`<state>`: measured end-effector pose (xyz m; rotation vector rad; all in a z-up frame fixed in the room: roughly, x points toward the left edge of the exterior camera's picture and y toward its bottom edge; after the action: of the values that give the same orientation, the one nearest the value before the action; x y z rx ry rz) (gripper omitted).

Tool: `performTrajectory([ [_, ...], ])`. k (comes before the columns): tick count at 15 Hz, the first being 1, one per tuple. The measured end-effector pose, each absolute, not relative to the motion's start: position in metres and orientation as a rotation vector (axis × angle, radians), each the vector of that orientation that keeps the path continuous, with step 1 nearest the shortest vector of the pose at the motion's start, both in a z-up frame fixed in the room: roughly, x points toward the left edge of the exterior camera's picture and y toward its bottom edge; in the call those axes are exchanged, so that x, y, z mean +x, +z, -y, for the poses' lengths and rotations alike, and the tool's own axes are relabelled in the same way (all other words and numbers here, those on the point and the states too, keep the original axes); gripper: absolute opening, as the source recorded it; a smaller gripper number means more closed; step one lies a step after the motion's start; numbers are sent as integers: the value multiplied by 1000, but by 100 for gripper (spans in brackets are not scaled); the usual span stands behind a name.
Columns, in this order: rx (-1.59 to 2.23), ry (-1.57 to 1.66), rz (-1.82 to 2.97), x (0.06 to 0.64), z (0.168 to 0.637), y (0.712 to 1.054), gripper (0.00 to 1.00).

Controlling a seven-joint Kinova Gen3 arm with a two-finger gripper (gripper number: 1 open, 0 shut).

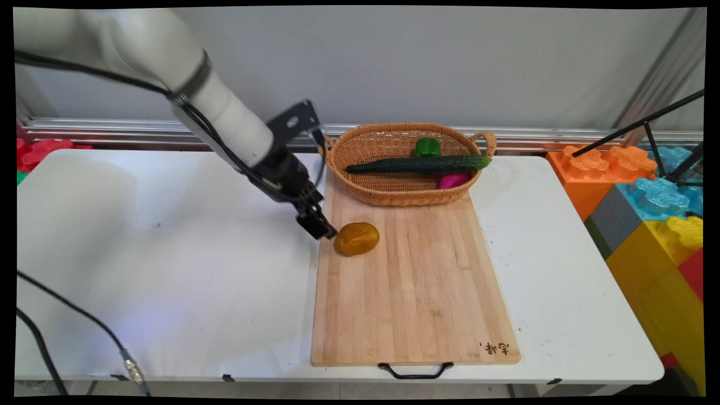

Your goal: Pick up the potato from the cutting board, then place the picked object in the vegetable basket

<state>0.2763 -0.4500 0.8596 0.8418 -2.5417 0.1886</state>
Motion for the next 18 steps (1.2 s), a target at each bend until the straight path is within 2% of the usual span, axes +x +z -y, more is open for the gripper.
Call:
performTrajectory([
  [8,816,213,2489,257,463,785,100],
  [14,801,229,2448,254,465,763,100],
  [15,794,232,2441,254,465,761,0],
  [18,770,238,2415,251,464,760,0],
])
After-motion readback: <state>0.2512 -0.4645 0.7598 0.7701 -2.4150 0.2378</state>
